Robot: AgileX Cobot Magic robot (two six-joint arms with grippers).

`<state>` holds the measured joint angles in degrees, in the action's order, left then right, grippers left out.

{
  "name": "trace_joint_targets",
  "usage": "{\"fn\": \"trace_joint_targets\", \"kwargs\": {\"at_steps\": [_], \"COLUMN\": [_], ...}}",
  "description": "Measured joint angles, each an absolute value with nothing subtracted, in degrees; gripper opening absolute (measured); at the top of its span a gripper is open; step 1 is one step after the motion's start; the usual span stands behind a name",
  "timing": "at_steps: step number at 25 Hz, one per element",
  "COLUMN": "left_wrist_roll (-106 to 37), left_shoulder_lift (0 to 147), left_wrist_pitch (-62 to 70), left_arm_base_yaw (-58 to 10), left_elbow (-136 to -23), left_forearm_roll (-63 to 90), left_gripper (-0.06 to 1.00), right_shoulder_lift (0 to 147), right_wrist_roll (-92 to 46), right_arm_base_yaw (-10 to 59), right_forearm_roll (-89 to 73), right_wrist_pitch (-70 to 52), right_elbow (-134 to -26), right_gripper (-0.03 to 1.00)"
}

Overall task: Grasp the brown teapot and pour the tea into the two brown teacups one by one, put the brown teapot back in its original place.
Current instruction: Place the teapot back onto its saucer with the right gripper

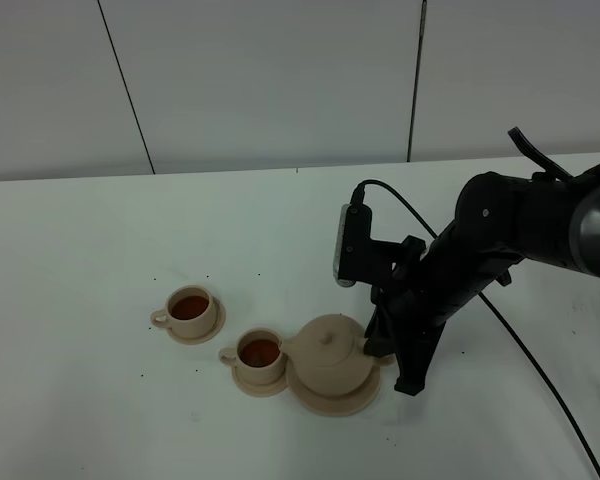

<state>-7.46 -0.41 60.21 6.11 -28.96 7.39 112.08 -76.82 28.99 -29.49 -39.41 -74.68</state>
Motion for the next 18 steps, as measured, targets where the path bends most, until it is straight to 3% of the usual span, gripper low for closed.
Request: {"fn": "trace_joint_targets", "kwargs": {"at_steps": [18], "left_wrist_roll": [-7.5], "left_shoulder_lift": [-0.4], "left_wrist_pitch": [60.2], "left_arm_base_yaw": [6.1], "left_elbow": [-29.0], "left_forearm_roll": [7.4], "left_gripper": [0.24], "right_shoulder_lift": [112.1], "right_wrist_roll": [-76.6], "right_arm_base_yaw": [29.0], "right_forearm_roll": [-30.2], "right_wrist_pitch": [-39.3], "right_elbow": [-74.7], "right_gripper": [0.12]}}
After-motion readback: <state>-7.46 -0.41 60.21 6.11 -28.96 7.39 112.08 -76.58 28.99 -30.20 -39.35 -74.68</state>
